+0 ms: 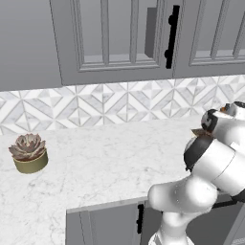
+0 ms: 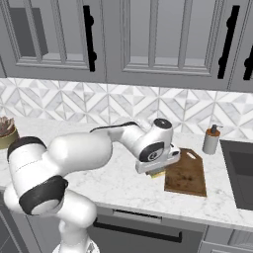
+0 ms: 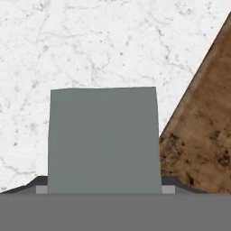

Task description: Pick up the sponge from the counter and clean the cutting board by briefly scrubbing or pressing down on the cutting board. Once finished, release the sponge.

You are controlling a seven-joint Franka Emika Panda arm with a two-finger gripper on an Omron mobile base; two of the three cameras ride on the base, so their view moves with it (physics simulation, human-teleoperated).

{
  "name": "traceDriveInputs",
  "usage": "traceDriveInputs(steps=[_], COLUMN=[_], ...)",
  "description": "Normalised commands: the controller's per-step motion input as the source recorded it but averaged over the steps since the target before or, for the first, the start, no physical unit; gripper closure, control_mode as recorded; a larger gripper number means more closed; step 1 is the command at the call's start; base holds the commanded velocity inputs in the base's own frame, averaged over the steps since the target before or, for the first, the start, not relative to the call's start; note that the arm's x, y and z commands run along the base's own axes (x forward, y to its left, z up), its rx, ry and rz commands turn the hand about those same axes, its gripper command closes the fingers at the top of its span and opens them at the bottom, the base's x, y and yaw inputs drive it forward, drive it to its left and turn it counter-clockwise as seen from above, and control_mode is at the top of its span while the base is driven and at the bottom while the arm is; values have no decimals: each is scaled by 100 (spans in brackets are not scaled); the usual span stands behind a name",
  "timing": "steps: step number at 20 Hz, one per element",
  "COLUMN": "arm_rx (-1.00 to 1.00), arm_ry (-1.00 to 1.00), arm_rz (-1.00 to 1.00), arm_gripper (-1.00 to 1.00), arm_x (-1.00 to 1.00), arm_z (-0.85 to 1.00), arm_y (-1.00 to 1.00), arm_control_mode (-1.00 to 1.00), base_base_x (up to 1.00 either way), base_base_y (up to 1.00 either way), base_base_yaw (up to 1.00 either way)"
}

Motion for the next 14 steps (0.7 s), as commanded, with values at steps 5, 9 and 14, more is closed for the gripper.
traceDriveInputs(steps=[5, 9, 14], arm_rx=[-15, -6, 0], arm_ry=[7, 6, 3], arm_rz=[17, 13, 11], arm_gripper=[100, 100, 100], arm_x=[2, 15, 52], arm_z=[-3, -29, -20], arm_y=[100, 100, 53], arm_control_mode=[-100, -100, -100], base_base_x=[0, 0, 0], base_base_y=[0, 0, 0], base_base_yaw=[0, 0, 0])
